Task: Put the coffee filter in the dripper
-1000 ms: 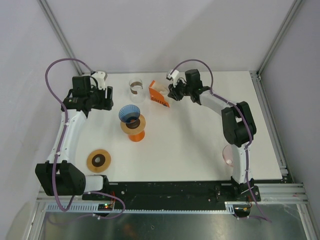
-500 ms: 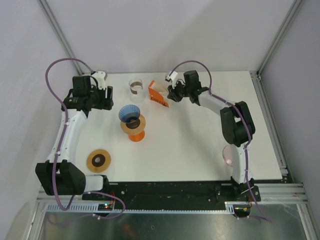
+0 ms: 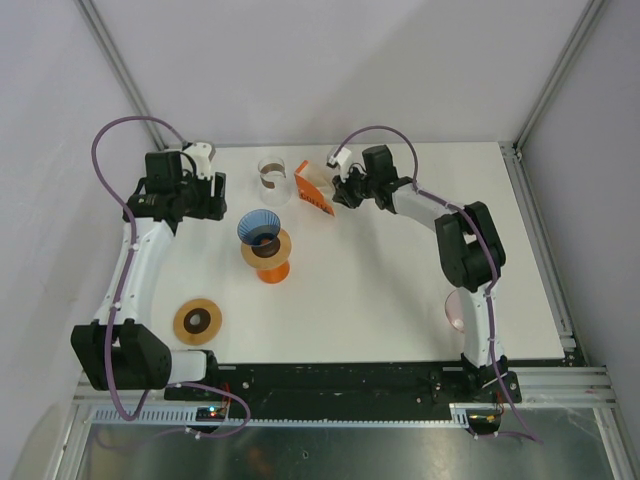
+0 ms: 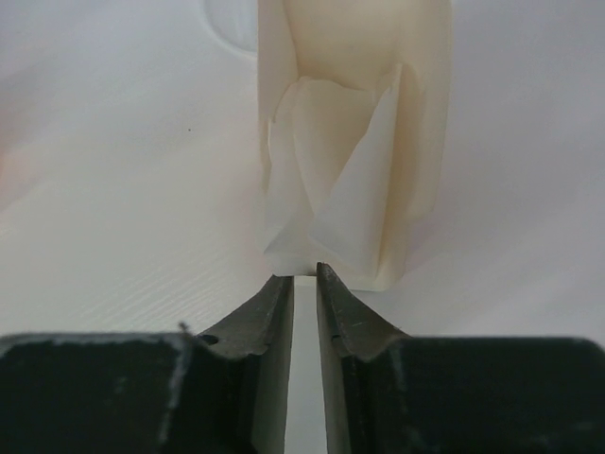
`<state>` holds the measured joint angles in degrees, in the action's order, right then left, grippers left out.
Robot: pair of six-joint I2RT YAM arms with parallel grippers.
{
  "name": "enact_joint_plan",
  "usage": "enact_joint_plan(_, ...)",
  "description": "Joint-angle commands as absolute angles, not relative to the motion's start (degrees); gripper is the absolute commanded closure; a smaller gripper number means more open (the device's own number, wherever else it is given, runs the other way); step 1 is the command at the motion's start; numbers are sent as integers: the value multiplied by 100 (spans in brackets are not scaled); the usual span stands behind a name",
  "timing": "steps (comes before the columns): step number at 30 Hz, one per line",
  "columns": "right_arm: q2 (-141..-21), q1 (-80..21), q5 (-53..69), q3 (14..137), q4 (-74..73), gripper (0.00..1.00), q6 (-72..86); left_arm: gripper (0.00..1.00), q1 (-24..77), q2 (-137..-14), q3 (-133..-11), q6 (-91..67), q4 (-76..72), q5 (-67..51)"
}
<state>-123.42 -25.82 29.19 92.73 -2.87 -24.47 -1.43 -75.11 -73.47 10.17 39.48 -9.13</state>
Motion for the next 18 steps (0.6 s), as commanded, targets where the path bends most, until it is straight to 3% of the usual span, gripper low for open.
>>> enact_joint_plan(1, -12405, -2635, 2885, 9596, -169, 84, -2419, 27, -193, -7536, -7329, 1131, 3773, -891)
enact_joint_plan(8, -12242, -2646, 2841, 9549, -391, 97, -2535, 27, -191, -7508, -7339, 1148, 3768, -883)
enact_joint_plan(18, -11747, -2759, 2542, 9053, -298, 100, -2636, 27, -193, -7487, -7348, 1148, 3773, -891)
